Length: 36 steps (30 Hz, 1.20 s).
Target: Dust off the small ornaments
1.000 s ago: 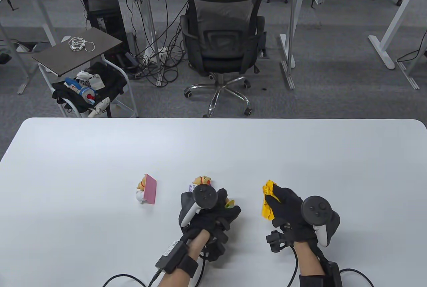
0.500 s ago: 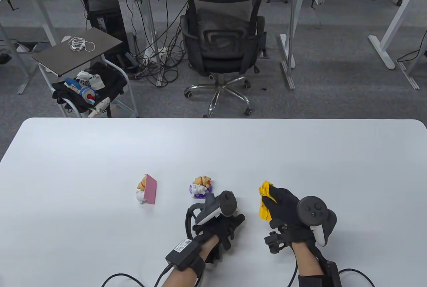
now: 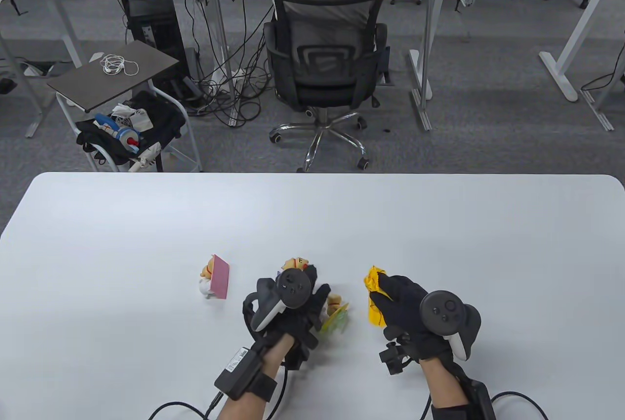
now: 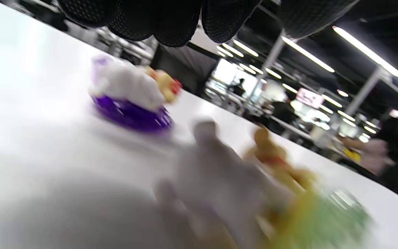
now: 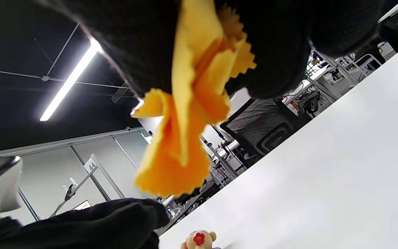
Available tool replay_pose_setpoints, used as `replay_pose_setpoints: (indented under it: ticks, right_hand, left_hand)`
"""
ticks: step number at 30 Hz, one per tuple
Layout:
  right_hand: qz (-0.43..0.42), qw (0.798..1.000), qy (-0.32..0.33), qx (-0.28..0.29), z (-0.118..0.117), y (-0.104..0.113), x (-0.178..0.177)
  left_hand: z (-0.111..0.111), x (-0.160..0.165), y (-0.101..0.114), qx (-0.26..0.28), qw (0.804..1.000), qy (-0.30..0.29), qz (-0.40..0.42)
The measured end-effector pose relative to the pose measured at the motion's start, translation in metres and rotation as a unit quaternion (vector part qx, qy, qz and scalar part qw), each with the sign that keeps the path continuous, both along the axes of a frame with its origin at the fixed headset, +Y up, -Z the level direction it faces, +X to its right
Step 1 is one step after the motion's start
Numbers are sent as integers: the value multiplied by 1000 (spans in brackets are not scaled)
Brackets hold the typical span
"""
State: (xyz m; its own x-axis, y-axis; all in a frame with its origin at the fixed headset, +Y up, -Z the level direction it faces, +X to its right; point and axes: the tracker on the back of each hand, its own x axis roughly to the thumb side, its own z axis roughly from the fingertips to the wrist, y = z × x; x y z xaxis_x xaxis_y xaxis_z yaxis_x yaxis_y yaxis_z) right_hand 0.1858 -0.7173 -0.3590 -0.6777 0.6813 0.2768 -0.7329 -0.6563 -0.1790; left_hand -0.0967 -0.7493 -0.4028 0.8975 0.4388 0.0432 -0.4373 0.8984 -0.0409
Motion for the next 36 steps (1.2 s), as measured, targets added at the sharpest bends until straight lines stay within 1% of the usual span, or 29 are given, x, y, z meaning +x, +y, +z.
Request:
replay_pose_setpoints:
  ticks: [2, 5, 7, 10, 14, 17, 19, 26, 29, 32, 34, 36]
  right_hand:
    - [-3, 1000, 0, 0, 1, 0, 0]
    - [-1, 1000, 2, -6, 0, -2, -1]
    - [2, 1000, 1, -8, -1, -4, -1]
    - [1, 1000, 0, -12, -2, -5, 0]
    - [4, 1000, 1, -14, -2, -6, -1]
    - [5, 1000, 5, -17, -3, -8, -2]
    - [8, 1000, 8, -19, -3, -9, -3]
    - [28, 999, 16, -24, -3, -11, -9]
    - [37, 999, 21, -25, -3, -12, -11]
    - [38, 999, 24, -25, -2, -12, -13]
    - [36, 999, 22, -21, -2, -12, -14]
    - [33, 999, 20, -15, -1, -12, -15]
  left_hand:
    - [-14, -11, 0, -28, 999, 34, -30]
    - [-33, -19, -7, -67, 995, 41, -64]
    - [-44, -19, -14, -101, 992, 27, -77]
    - [-56, -15, -23, -138, 985, 24, -100]
    - [-64, -7, -31, -153, 978, 10, -142]
    - [-66, -4, -43, -174, 974, 8, -144]
    - [-67, -3, -48, -177, 976, 0, -130]
    - [-65, 8, -44, -155, 974, -16, -165]
    - [-65, 1, -41, -156, 979, -13, -131]
    - [-59, -11, -34, -136, 987, 0, -88]
    - [-50, -20, -24, -106, 994, 12, -35]
    - [-36, -30, -8, -97, 994, 9, 47]
